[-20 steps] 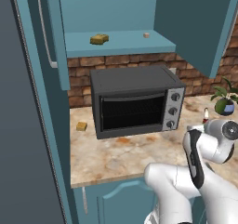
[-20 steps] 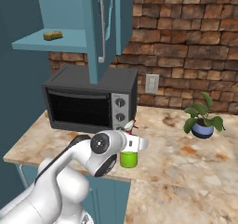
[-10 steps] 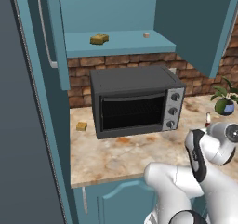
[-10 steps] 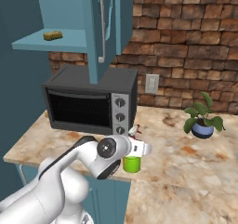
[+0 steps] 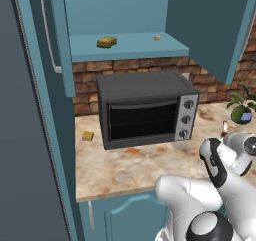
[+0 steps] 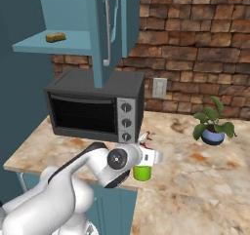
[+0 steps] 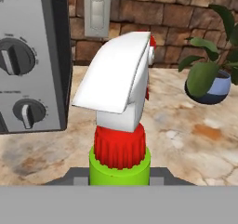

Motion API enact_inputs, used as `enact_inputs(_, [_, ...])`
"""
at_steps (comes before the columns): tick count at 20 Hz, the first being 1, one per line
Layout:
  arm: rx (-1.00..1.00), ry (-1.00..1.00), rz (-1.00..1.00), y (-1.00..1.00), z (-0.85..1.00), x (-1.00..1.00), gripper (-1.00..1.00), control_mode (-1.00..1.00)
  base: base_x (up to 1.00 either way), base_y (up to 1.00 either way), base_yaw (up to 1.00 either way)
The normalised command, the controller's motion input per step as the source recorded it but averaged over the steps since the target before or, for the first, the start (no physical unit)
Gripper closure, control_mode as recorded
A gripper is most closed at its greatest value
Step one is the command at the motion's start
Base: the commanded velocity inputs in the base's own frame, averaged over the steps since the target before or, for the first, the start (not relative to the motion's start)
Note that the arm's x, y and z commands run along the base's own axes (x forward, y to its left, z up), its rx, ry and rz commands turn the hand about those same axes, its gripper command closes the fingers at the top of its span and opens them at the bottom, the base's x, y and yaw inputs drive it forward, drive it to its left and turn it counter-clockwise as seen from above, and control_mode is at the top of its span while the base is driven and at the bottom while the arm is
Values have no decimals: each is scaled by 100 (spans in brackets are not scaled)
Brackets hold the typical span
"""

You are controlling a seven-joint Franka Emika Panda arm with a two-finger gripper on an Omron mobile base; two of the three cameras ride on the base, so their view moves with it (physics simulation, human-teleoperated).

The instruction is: Pick the sponge and spray from the cabinet and place them on the counter.

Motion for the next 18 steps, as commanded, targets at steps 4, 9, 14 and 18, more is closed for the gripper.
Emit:
enact_inputs(4, [0, -2, 0, -3, -19, 16, 100, -100, 0, 0, 0])
enact_inputs(9, [0, -1, 0, -2, -23, 13, 100, -100, 0, 0, 0])
enact_inputs(14, [0, 0, 0, 0, -24, 14, 100, -100, 0, 0, 0])
enact_inputs(18, [-1, -1, 0, 0, -24, 17, 100, -100, 0, 0, 0])
